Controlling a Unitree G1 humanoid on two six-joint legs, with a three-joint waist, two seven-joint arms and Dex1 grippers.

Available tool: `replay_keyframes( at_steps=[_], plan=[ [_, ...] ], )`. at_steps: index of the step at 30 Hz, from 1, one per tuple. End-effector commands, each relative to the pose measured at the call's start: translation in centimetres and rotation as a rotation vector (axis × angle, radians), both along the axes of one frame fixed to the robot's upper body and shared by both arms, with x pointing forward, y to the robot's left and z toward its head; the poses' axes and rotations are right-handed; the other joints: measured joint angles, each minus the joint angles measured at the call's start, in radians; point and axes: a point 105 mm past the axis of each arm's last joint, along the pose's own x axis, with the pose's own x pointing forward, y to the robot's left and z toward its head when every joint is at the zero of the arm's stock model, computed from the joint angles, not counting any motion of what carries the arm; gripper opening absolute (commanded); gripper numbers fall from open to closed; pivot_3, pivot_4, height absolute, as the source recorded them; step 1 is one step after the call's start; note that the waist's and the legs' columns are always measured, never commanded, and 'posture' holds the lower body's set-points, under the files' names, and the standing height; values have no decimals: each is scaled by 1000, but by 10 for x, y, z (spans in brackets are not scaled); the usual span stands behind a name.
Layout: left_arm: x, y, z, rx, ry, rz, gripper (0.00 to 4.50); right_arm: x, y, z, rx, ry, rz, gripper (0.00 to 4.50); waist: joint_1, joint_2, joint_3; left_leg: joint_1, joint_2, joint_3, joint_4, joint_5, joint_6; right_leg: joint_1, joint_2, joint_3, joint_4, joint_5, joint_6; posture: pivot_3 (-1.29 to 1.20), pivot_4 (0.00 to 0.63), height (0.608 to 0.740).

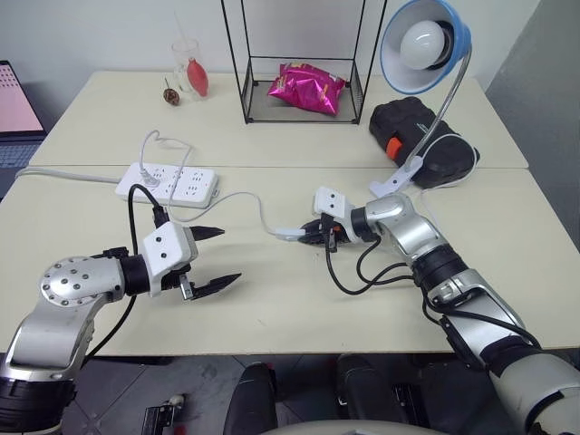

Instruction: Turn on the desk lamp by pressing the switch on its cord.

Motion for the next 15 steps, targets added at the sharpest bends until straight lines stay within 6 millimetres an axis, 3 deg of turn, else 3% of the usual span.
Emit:
replay_keyframes(
  at_steps=[1,15],
  plan=[
    [7,-16,9,-22,-56,-54,4500,-2,-2,21,36,-75,26,341,1,0,0,0,0,0,0,0,0,0,0,0,0,0,0,0,150,740],
    [36,-52,24,-45,-46,-162,4500,-40,4,54,26,-230,100,341,0,0,0,-1,0,-2,0,0,0,0,1,-1,1,-1,1,0,150,740]
  ],
)
